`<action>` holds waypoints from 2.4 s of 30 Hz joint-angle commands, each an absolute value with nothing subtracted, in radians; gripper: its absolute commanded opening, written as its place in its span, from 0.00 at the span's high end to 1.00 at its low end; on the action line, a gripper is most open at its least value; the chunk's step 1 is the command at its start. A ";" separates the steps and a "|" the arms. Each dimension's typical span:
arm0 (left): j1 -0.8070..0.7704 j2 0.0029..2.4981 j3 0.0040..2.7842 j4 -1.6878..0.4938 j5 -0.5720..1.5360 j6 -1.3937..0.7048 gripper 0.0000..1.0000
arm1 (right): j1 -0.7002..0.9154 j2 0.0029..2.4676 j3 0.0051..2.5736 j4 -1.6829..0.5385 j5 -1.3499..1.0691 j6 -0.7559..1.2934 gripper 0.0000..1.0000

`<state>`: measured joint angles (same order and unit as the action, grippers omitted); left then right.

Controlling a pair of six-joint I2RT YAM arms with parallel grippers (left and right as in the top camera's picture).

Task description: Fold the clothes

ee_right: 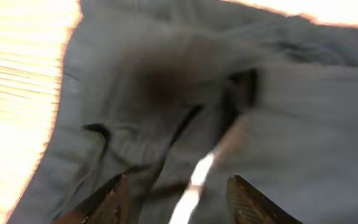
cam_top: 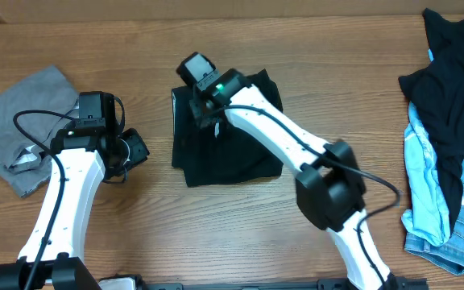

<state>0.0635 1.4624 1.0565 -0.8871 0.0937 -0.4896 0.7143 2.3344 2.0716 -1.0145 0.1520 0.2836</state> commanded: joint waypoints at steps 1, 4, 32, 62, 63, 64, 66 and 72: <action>0.067 1.444 1.063 -0.886 0.102 -0.467 0.70 | 0.719 2.402 2.065 -1.007 0.152 0.313 0.41; 0.067 1.444 1.063 -0.886 0.101 -0.466 0.70 | 0.719 2.415 2.065 -1.010 0.255 0.352 0.41; 0.067 1.444 1.063 -0.876 0.102 -0.463 0.70 | 0.829 2.349 2.383 -1.224 -0.075 0.234 0.96; -0.317 1.743 1.451 -0.489 0.220 0.093 0.94 | 0.300 1.994 2.111 -1.564 -0.323 0.233 0.45; -0.318 1.799 1.451 -0.481 0.222 0.089 0.94 | 0.308 1.994 2.064 -1.550 -0.337 0.229 0.45; -0.315 1.853 1.451 -0.476 0.221 0.078 0.94 | 0.321 1.994 1.988 -1.510 -0.369 0.227 0.45; -0.306 1.943 1.451 -0.466 0.221 0.074 0.94 | 0.352 1.994 1.840 -1.394 -0.496 0.227 0.45; -0.293 2.095 1.451 -0.461 0.116 0.066 0.91 | 0.413 1.994 1.533 -1.115 -0.717 0.235 0.45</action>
